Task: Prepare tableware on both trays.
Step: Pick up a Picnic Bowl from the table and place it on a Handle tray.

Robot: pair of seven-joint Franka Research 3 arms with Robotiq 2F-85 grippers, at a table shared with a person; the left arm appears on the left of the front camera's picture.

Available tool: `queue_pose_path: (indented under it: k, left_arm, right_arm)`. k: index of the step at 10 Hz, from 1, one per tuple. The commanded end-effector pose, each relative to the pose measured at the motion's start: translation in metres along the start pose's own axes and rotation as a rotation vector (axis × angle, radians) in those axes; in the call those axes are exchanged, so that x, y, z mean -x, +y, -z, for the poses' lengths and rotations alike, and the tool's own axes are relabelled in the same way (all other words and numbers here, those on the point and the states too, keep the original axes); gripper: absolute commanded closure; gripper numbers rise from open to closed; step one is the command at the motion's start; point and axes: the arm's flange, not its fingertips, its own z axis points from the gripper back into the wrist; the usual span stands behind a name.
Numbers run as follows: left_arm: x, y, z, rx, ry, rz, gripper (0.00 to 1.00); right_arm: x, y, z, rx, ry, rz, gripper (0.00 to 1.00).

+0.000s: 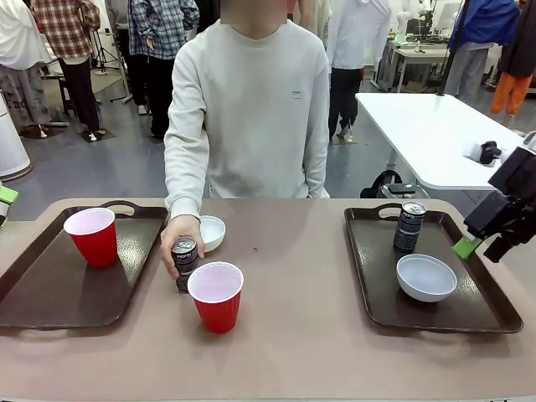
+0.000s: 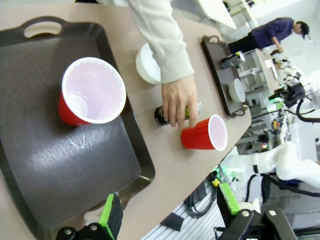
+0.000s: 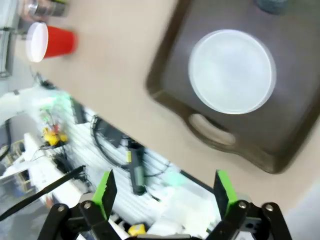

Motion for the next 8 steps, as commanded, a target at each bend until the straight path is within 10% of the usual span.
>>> queue_pose_path:
  k: [1, 8]
  left_arm:
    - [-0.019, -0.025, -0.003, -0.062, -0.018, 0.004, 0.00]
    - [-0.059, -0.123, 0.055, -0.647, 0.105, 0.209, 0.00]
  right_arm:
    - [0.019, -0.012, -0.006, -0.190, -0.043, 0.036, 0.00]
    - [0.063, -0.062, -0.032, -0.491, -0.135, 0.196, 0.00]
